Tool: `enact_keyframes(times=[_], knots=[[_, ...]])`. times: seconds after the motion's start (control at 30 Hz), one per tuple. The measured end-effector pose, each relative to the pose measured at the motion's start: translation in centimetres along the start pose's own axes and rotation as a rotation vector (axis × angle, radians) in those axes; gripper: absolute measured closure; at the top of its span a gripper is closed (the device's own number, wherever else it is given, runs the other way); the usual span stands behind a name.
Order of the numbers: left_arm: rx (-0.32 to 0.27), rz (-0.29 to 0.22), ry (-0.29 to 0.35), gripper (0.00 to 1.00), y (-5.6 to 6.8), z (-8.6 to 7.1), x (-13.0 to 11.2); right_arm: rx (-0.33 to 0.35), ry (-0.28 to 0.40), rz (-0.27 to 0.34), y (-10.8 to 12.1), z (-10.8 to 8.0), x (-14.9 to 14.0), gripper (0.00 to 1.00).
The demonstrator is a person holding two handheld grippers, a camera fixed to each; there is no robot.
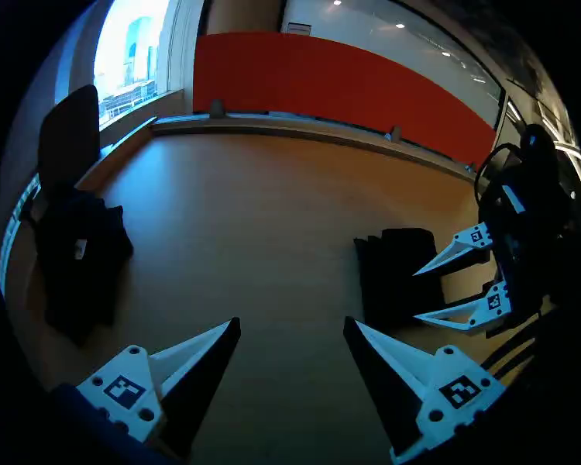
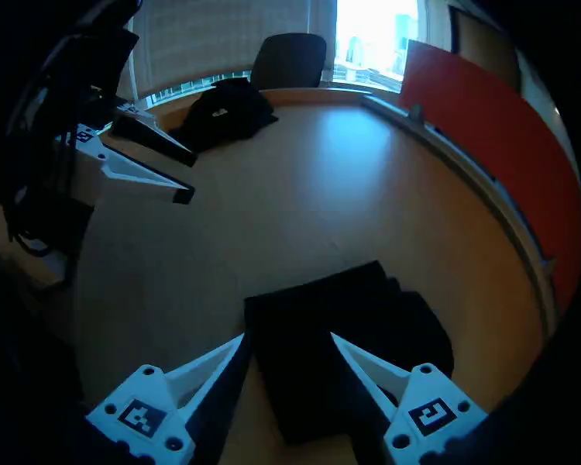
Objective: Fold towel
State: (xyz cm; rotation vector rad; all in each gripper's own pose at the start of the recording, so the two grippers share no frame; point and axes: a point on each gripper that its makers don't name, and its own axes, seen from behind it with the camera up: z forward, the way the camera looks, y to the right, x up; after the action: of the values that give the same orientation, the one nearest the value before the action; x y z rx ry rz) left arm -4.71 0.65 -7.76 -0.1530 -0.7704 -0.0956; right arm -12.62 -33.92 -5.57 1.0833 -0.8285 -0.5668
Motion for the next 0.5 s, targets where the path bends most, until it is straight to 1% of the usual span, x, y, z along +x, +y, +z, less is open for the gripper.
enact_keyframes(times=[0.2, 0.5], knots=[[0.004, 0.002, 0.001, 0.00, 0.0, -0.2, 0.0, -0.016, 0.002, 0.029, 0.0, -0.8, -0.9, 0.33], [0.009, 0.002, 0.005, 0.01, -0.2, -0.4, 0.1, -0.042, -0.012, 0.079, -0.3, -2.4, -3.6, 0.33]])
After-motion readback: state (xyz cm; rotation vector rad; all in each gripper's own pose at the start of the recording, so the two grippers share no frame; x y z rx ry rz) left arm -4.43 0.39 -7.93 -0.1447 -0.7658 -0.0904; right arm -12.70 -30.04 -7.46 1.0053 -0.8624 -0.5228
